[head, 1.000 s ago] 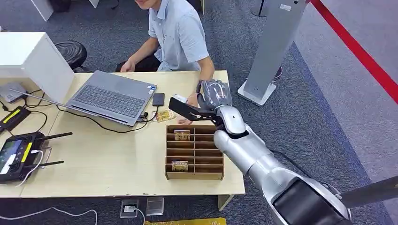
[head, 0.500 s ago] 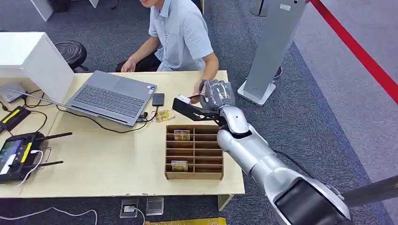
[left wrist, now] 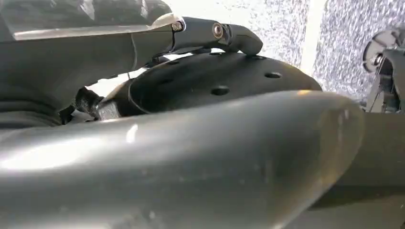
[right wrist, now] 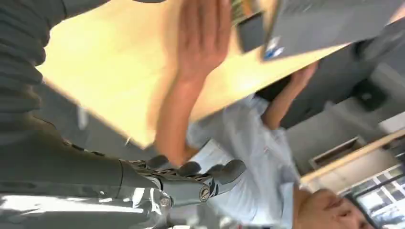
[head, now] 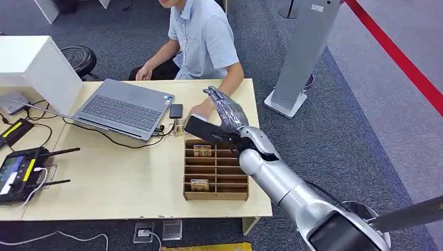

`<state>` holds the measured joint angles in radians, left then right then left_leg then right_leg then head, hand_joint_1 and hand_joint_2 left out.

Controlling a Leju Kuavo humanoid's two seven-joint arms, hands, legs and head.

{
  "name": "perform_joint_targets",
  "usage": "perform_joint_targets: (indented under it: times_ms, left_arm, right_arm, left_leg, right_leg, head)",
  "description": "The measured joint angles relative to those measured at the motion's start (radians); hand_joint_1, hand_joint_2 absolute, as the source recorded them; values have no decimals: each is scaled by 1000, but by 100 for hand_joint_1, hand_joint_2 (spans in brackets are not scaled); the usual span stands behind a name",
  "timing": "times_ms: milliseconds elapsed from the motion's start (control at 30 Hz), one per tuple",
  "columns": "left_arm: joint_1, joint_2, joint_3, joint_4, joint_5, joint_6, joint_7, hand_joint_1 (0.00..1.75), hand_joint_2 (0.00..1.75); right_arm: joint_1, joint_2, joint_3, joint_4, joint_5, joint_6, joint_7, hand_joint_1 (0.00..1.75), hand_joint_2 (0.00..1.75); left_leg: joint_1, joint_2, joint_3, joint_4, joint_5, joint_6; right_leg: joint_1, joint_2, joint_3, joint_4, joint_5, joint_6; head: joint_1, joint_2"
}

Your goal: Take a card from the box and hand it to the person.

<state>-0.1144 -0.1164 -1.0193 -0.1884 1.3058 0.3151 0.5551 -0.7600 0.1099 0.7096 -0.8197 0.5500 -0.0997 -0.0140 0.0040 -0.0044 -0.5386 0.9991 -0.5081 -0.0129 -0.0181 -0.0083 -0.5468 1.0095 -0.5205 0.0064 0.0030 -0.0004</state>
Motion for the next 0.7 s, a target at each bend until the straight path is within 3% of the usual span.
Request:
perform_joint_targets:
  times_ms: [200,333,500,700]
  left_arm:
    - [-1,3,0,0,15,4,18,0,0]
    - [-2,6,0,0,31,7,22,0,0]
    - [-7,1,0,0,43,60,30,0,0]
    - [-13,-21,0,-1,42,150,16,0,0]
  right_arm:
    - [76,-68,-36,-182,-287,92,-25,0,175]
    - [130,-138,-65,-317,-394,120,-7,0,175]
    - [195,-226,-85,-468,-430,174,44,0,175]
    - [274,-322,-89,-615,-418,287,138,0,175]
  left_leg:
    - [-1,0,0,0,0,0]
    - [-1,0,0,0,0,0]
    - [-1,0,0,0,0,0]
    - [-1,0,0,0,0,0]
  right_leg:
    - [-1,0,0,0,0,0]
    - [-1,0,0,-1,0,0]
    - [-1,0,0,-1,0,0]
    - [-1,0,0,-1,0,0]
  head:
    - [2,0]
    - [3,0]
    - [1,0]
    - [0,0]
